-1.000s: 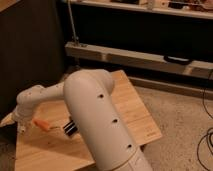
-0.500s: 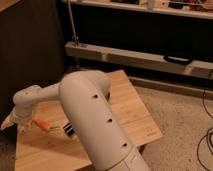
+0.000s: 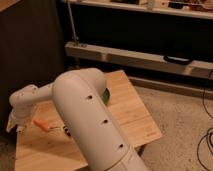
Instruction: Stand the bottle upright
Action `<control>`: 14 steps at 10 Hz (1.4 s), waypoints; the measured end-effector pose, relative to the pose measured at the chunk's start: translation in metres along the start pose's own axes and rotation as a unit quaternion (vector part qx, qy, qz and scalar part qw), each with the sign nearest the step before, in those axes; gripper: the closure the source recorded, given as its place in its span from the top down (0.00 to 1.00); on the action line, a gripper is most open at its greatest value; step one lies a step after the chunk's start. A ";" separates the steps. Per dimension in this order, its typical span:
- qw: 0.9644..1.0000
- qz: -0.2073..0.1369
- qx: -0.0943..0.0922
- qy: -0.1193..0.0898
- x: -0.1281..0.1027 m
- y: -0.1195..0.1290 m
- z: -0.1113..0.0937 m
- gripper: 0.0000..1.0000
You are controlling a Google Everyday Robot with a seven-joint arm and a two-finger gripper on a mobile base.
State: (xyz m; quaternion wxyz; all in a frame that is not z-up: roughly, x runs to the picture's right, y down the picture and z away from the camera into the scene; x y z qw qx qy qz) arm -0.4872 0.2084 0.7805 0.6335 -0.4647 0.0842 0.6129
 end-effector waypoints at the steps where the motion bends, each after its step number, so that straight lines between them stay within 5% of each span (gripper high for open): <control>1: 1.000 0.004 0.009 -0.001 0.003 0.000 0.001 0.57; 3: 0.999 0.021 0.020 -0.018 0.006 -0.003 -0.001 0.57; 7: 0.998 0.043 0.002 -0.046 0.013 -0.005 -0.002 0.57; 14: 0.998 0.046 -0.011 -0.048 0.001 -0.007 0.006 0.57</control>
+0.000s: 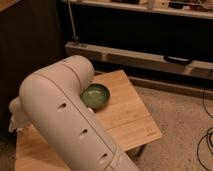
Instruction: Stand the bottle upright
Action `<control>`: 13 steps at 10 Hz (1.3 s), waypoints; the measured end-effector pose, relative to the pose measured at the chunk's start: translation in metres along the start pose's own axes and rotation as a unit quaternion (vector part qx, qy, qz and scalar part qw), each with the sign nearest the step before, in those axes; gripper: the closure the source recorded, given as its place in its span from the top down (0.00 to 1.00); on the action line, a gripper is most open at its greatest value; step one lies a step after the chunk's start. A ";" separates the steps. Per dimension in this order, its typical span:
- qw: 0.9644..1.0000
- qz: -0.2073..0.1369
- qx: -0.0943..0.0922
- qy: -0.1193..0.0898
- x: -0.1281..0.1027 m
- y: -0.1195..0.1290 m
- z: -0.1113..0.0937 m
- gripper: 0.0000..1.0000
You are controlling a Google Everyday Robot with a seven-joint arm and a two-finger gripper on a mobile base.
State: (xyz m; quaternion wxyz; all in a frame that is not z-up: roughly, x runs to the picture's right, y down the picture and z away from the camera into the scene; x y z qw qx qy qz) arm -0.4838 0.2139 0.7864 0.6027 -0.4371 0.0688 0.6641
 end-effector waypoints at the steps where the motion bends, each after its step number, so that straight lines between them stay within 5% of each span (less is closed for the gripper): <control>1: 1.000 0.000 -0.001 0.000 -0.003 0.000 0.000 0.57; 13: 1.000 0.001 -0.013 0.018 -0.007 0.007 0.013 0.57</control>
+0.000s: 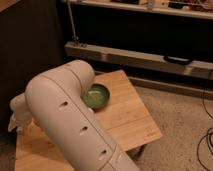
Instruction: Stand the bottle upright
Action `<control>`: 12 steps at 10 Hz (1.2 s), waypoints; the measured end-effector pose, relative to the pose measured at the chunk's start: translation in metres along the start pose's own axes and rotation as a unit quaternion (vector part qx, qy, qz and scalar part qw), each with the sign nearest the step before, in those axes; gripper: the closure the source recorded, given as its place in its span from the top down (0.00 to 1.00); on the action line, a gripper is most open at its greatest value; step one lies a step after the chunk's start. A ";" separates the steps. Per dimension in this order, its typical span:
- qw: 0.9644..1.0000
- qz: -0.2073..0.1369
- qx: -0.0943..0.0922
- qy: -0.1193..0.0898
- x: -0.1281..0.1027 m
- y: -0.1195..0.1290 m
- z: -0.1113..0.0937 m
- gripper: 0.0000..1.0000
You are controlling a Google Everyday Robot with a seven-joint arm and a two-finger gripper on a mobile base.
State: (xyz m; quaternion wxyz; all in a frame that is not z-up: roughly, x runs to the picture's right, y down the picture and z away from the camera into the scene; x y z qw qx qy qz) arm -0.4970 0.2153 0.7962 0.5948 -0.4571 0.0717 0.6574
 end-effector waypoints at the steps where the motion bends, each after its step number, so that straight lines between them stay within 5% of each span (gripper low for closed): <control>1: 1.000 0.000 0.000 0.001 0.000 0.001 0.000 0.57; 12: 1.000 -0.004 0.019 0.007 0.003 0.006 0.002 0.57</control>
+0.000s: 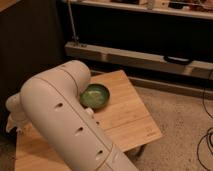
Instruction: Stand the bottle upright
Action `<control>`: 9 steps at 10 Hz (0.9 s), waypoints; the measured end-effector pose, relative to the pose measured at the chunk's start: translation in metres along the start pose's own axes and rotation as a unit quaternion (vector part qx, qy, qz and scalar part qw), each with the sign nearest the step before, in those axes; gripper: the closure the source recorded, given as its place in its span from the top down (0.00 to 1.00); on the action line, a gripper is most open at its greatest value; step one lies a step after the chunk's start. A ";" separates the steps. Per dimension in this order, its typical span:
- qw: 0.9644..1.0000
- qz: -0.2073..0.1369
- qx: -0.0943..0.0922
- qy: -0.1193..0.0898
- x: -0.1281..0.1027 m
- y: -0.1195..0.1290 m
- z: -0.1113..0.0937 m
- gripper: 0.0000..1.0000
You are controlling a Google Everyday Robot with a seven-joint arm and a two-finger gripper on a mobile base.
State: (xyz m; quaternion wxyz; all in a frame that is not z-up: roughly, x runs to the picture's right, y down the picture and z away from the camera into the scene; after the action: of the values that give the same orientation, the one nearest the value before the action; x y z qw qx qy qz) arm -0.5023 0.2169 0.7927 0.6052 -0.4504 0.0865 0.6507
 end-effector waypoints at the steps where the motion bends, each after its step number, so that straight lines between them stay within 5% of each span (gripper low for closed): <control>1: 1.000 0.001 0.002 0.000 0.001 -0.001 0.000 0.57; 6: 1.000 0.005 0.000 0.000 0.001 -0.004 0.002 0.57; 9: 1.000 0.004 0.001 0.002 0.001 -0.005 0.002 0.37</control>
State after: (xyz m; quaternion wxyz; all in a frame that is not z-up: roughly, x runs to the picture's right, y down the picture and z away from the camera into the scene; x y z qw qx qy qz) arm -0.4985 0.2201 0.7959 0.6028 -0.4512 0.0901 0.6518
